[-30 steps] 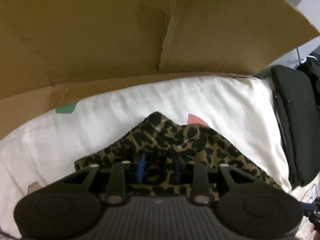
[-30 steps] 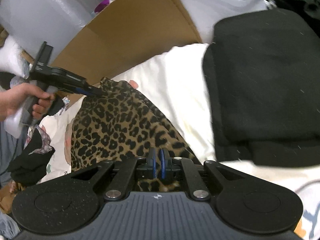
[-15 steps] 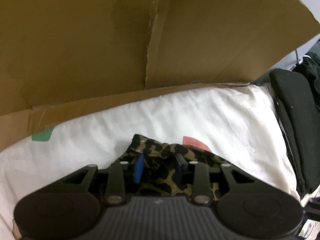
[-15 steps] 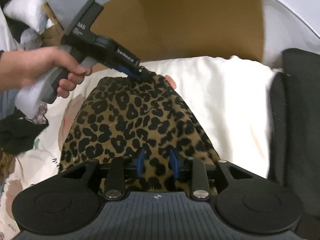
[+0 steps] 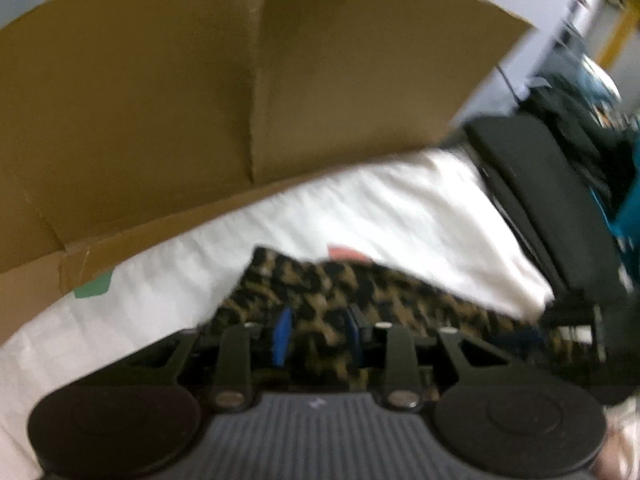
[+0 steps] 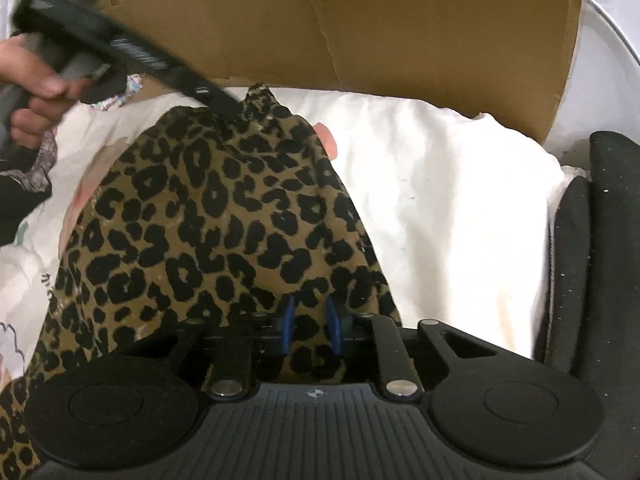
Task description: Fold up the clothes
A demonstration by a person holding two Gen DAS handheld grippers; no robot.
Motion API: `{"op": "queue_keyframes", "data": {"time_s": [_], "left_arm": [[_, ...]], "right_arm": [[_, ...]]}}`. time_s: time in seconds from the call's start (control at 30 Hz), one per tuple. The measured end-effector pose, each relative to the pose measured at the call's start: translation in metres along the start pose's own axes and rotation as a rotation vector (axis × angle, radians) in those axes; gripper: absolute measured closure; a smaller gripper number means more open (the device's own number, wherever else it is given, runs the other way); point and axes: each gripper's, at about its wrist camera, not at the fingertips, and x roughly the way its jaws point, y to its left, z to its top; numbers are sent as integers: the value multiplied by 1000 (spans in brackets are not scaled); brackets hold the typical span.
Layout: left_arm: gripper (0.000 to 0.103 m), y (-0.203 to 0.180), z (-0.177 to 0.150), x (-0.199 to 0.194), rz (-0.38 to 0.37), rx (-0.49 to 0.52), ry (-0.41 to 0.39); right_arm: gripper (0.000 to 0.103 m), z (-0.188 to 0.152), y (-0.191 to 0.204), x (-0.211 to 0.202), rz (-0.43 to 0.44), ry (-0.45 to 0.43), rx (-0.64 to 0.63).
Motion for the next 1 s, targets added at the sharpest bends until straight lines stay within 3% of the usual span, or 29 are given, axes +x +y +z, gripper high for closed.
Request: {"op": "queue_keyframes", "data": {"time_s": [0.2,0.6,1.0], "left_arm": [[72,-8,-22,-13,-6,79,34],[77,-13,-35,32,67,95,107],[79,-20,-73,-6,33,-35,75]], "right_arm": [[83,-3,-10,-5,-38,11,-5],[84,-8,-18,-1,-21,-2,2],[81,-9,-26,-17,-3,29,33]]}}
